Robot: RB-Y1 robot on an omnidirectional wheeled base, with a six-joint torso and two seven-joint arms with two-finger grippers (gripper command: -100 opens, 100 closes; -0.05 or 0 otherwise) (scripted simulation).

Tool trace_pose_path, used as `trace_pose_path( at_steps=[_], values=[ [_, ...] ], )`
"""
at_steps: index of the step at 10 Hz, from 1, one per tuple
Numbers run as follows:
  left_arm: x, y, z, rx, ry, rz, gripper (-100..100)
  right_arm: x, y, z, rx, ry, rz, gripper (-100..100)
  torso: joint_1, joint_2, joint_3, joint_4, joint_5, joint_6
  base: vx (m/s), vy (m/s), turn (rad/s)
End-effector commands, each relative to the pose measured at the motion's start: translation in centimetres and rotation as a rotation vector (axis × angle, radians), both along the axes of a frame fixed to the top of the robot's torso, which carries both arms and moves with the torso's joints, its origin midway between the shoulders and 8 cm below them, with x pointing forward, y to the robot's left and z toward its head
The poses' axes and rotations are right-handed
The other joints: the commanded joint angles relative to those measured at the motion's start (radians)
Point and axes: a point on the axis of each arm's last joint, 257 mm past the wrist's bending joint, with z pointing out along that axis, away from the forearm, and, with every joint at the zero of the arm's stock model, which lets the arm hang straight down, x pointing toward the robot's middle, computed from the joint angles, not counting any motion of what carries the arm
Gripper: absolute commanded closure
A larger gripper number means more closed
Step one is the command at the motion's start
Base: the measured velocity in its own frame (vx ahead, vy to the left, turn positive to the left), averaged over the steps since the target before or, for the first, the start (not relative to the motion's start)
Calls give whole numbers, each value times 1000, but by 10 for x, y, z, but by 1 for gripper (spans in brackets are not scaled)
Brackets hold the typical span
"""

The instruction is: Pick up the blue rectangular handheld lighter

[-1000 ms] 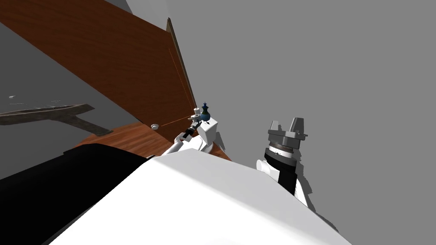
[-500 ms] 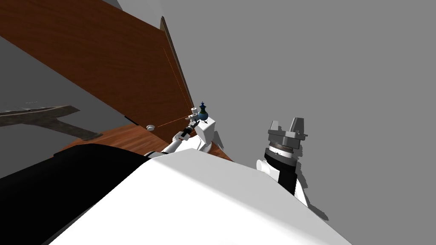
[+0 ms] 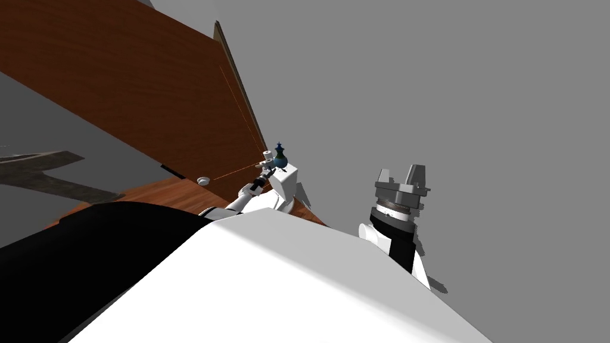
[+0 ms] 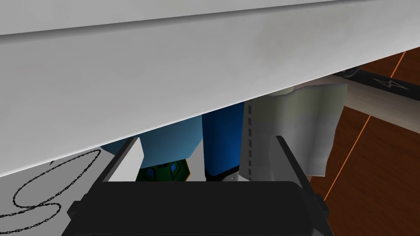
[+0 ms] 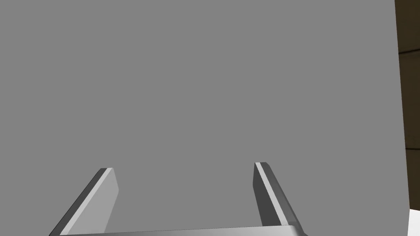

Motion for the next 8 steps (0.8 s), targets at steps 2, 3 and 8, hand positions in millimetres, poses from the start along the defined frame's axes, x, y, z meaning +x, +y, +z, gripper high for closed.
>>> trace_pose_path(
  at_steps=[2, 3, 8],
  values=[
    [-7, 16, -16, -7, 34, 27, -100, 0, 0, 0, 0, 0, 0, 0, 1, -1, -1, 0, 0, 0, -5, -11, 7],
    [-3, 29, 2, 0, 0, 30, -100, 0, 0, 0, 0, 0, 0, 0, 2, -2, -1, -1, 0, 0, -24, -30, -228],
    [-14, 61, -11, -10, 30, 81, -100, 0, 0, 0, 0, 0, 0, 0, 1, -3, -2, 0, 0, 2, -26, -31, -56]
  ],
)
